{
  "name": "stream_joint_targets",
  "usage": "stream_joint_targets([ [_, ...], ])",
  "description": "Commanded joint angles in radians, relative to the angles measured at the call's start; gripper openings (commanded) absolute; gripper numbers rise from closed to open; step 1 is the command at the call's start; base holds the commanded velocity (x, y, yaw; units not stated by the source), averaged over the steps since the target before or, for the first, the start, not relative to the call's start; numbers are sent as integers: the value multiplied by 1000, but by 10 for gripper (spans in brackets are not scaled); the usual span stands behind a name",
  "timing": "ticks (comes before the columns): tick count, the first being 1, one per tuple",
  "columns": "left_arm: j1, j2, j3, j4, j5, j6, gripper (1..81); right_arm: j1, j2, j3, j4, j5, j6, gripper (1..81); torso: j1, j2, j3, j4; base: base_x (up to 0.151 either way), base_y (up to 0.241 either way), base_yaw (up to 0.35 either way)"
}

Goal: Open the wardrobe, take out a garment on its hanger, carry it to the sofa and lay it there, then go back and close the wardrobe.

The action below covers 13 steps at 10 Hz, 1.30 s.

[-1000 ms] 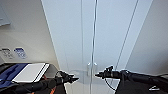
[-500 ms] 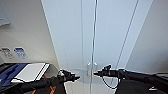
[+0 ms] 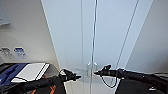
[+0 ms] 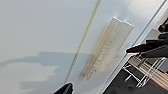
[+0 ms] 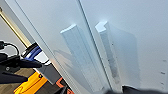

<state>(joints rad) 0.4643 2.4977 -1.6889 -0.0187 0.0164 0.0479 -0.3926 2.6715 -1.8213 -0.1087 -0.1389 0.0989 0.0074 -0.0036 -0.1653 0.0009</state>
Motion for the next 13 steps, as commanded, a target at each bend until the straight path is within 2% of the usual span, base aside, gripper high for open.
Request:
stream_joint_targets([
  [1,-163,18,-6,-3,13,0,811,189,1,1,7,-2,2,811,0,0,0,0,0,0,0],
  [9,-172,69,-61,-1,34,0,811,208,86,-101,3,-1,2,811,0,0,0,0,0,0,0],
  [13,-183,144,-152,2,51,0,811,207,112,-134,-3,-1,-1,811,0,1,0,0,0,0,0],
])
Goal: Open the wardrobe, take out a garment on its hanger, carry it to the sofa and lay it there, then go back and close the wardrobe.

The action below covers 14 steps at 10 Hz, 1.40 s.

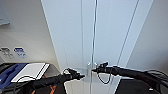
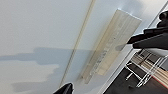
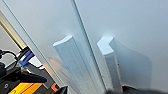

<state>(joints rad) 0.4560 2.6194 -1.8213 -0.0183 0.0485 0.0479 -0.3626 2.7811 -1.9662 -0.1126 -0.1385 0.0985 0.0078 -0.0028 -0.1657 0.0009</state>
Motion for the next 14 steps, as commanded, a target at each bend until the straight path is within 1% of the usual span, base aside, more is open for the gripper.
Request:
stream_joint_targets([
  [1,-179,45,-47,1,21,0,811,177,4,11,2,0,1,811,0,0,0,0,0,0,0],
  [4,-196,123,-127,3,19,1,811,176,7,24,7,2,3,811,0,0,0,0,0,0,0],
  [5,-199,142,-133,4,19,1,811,176,8,30,10,7,3,811,0,0,0,0,0,0,0],
  [8,-201,170,-138,9,13,1,811,176,8,40,14,13,3,811,0,0,0,0,0,0,0],
  [10,-200,202,-181,11,14,1,811,178,8,49,14,14,3,811,0,0,0,0,0,0,0],
  [14,-234,248,-225,14,17,1,811,178,10,47,16,14,3,811,0,0,0,0,0,0,0],
])
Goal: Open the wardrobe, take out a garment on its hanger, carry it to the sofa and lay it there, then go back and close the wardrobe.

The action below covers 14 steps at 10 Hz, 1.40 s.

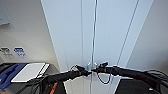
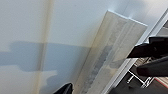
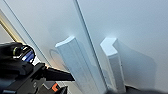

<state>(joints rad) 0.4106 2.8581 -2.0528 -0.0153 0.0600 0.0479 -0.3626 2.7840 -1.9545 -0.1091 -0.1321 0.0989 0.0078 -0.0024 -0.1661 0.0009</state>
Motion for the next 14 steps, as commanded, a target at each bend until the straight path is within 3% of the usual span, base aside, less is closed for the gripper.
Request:
stream_joint_targets([
  [1,-190,20,6,11,7,1,811,179,7,36,13,8,2,811,0,0,0,0,0,0,0],
  [10,-163,126,-73,25,7,3,811,181,22,25,14,15,12,811,0,0,0,0,0,0,0],
  [14,-163,176,-35,25,7,3,811,171,31,53,22,40,22,811,0,0,0,0,0,0,0],
])
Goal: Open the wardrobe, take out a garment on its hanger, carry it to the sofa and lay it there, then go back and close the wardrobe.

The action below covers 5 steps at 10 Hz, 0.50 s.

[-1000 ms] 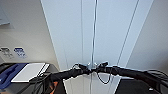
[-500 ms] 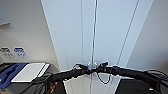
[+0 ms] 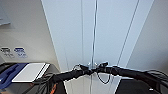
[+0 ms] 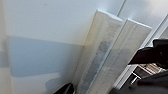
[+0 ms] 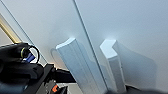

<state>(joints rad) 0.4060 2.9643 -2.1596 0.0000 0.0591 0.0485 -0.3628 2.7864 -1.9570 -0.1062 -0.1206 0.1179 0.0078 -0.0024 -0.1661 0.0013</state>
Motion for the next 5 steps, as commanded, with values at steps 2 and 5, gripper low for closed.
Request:
stream_joint_targets([
  [2,-157,73,105,11,8,2,811,170,49,58,20,29,2,811,0,0,0,0,0,0,0],
  [5,-152,67,185,12,10,2,811,162,55,77,20,27,3,811,0,0,0,0,0,0,0],
])
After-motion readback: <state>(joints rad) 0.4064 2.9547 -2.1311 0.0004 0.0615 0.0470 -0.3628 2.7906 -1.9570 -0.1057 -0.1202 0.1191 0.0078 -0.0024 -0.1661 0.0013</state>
